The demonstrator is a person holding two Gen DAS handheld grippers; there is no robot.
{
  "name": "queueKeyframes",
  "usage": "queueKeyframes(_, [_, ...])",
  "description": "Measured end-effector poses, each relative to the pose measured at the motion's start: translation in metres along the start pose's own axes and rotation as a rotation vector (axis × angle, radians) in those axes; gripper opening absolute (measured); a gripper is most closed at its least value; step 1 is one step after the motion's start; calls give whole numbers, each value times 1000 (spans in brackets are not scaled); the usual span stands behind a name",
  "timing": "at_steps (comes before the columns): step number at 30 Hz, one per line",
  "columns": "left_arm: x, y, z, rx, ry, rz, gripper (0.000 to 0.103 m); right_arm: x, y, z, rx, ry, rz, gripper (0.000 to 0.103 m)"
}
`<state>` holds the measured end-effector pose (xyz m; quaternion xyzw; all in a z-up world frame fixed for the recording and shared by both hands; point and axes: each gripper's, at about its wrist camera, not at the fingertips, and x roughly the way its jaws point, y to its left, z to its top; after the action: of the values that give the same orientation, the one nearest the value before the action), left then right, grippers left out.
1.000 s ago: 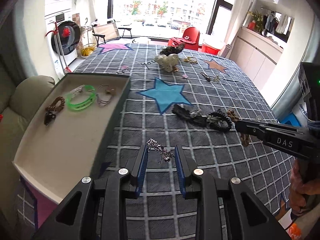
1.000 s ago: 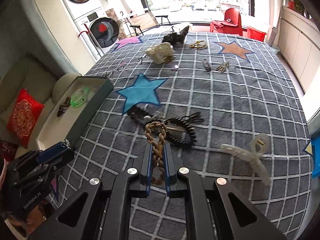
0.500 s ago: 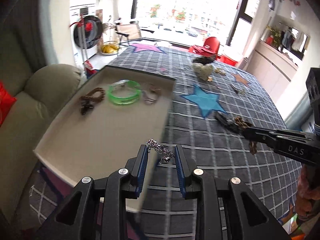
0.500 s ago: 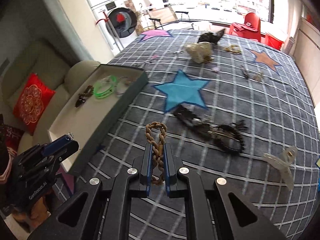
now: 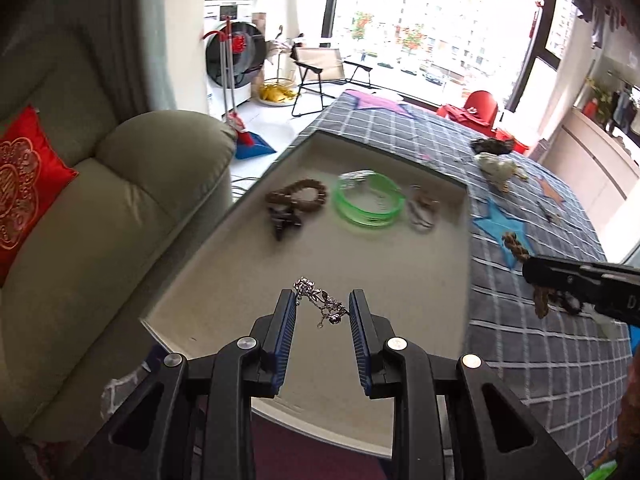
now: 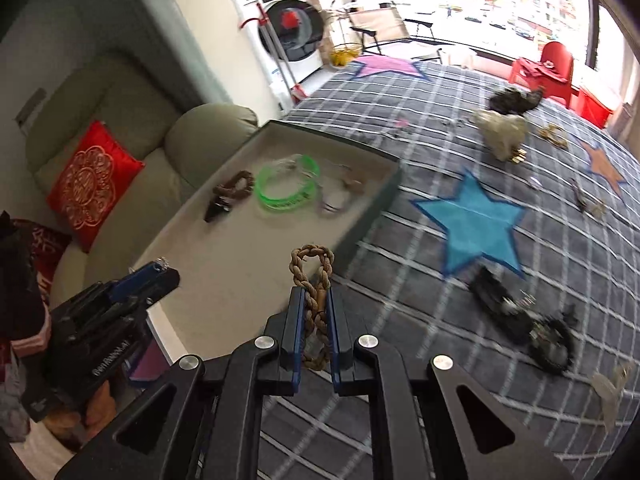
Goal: Organize jewelry
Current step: 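Carry the chain keychain and braided bracelet into the box tray and release both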
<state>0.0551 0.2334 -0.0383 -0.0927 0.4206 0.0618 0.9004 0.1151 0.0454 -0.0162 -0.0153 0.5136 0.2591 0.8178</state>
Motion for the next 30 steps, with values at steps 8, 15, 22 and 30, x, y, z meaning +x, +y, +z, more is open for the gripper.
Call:
queueKeyframes(8, [27, 21, 6, -13, 44, 48, 30, 46, 34, 29, -58, 46, 54, 11])
queueKeyframes(15, [43, 32, 10, -22, 78, 64, 30, 89, 48, 42, -66, 94, 80, 11])
queueKeyframes(22, [54, 34, 10, -24, 106, 75, 30, 116, 51, 47, -60, 122, 79, 11])
queueKeyframes(30, [61, 32, 9, -17, 131, 84, 31, 130, 46, 46, -50, 137, 65, 12])
